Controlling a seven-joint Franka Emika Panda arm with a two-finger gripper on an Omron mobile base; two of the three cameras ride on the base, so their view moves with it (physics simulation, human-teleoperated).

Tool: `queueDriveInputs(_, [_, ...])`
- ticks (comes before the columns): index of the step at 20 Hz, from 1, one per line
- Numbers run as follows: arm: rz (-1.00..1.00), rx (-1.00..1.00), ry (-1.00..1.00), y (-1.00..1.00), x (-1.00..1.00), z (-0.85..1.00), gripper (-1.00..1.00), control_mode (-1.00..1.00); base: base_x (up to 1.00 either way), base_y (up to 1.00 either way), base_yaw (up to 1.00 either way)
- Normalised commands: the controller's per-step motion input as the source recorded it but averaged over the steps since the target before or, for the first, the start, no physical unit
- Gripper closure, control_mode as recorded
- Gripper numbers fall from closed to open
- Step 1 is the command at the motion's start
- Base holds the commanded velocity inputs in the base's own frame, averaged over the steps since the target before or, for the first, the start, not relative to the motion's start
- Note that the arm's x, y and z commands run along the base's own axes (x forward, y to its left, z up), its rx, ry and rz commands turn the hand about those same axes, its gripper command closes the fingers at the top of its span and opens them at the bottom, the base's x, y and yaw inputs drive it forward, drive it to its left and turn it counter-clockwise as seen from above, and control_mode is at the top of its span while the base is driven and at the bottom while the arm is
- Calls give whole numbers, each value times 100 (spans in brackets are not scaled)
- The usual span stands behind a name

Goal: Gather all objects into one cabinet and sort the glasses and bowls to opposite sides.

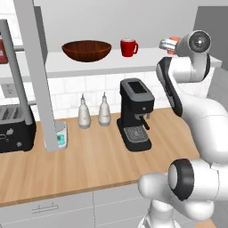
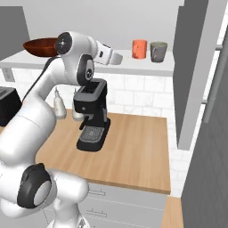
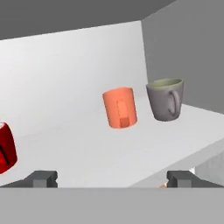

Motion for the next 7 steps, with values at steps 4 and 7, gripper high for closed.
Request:
queueDriveInputs(4, [19, 18, 0, 53, 0, 0, -100, -100, 0, 0, 0])
queueDriveInputs(7, [23, 9, 0, 55, -15, 0, -100, -100, 0, 0, 0])
